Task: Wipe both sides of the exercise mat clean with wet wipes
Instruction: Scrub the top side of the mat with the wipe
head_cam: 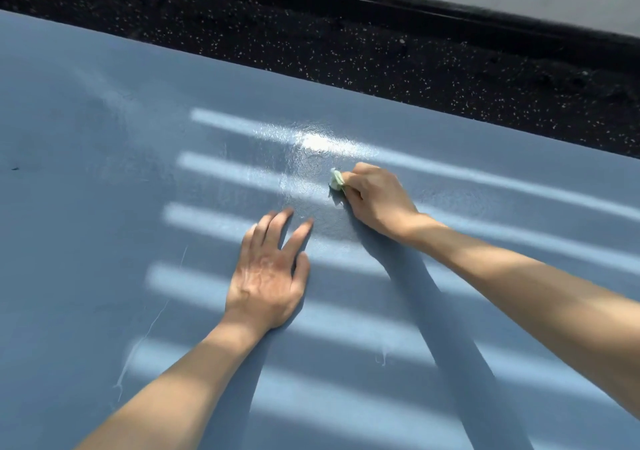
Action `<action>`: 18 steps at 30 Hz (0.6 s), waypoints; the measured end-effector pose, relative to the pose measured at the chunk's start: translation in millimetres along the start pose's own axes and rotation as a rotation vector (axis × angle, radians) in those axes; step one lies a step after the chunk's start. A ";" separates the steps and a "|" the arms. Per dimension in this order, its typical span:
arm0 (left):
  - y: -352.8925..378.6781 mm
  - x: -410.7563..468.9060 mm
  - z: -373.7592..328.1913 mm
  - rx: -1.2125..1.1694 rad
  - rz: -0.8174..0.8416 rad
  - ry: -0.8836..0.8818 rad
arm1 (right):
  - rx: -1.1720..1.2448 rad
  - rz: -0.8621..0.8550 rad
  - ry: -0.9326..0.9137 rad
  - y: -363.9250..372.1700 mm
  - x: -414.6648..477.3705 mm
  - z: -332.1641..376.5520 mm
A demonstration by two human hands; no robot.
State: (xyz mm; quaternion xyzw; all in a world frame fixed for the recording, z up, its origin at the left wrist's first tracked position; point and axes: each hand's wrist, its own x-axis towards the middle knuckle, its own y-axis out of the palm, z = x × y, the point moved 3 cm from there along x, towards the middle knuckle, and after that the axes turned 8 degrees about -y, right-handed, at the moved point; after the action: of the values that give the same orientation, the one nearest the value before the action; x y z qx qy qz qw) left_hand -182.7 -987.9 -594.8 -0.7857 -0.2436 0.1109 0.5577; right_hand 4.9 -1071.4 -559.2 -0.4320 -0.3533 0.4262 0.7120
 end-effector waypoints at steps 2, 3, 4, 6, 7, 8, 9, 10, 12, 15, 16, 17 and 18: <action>0.0 0.4 -0.4 -0.003 0.006 -0.001 | 0.039 -0.009 -0.064 7.7 -13.6 14.3; 0.2 0.4 -0.4 -0.003 0.007 -0.001 | 0.093 0.031 -0.124 10.3 -26.4 24.7; 0.5 0.3 0.0 -0.002 0.005 -0.002 | 0.134 0.082 -0.178 11.7 -35.4 28.8; 0.7 0.1 0.4 0.000 0.000 0.000 | 0.112 0.111 -0.205 4.6 -23.3 18.8; 0.7 -0.2 0.7 0.001 0.000 0.001 | 0.060 0.074 -0.159 0.1 -6.0 7.7; 0.4 -0.1 1.2 -0.001 0.000 0.002 | 0.012 0.022 -0.090 -4.4 11.8 -6.0; 0.4 -0.3 1.6 -0.004 0.001 -0.001 | -0.017 -0.027 -0.015 -7.8 24.3 -17.4; 0.5 0.0 1.7 -0.008 0.000 -0.004 | -0.033 -0.070 0.023 -6.6 30.2 -24.2; 1.2 0.7 1.0 -0.010 -0.003 -0.004 | -0.048 -0.058 -0.032 0.8 23.8 -17.8; 0.7 0.7 1.2 -0.011 -0.005 -0.004 | 0.031 0.074 -0.187 3.4 5.5 -5.5; 1.3 0.5 1.1 -0.014 -0.005 -0.004 | 0.032 0.072 -0.179 0.2 13.5 -12.3; 1.7 0.3 1.4 -0.016 -0.006 -0.004 | 0.020 0.025 -0.113 -5.9 28.9 -21.1; 1.6 -0.4 1.9 -0.017 -0.009 -0.006 | -0.004 -0.023 -0.018 -9.5 46.3 -35.1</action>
State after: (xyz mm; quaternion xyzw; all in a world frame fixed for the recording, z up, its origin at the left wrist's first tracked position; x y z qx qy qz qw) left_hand -183.4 -986.9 -597.0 -0.7891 -0.2495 0.1087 0.5507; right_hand 56.3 -1042.8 -557.5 -0.4255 -0.3654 0.4211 0.7128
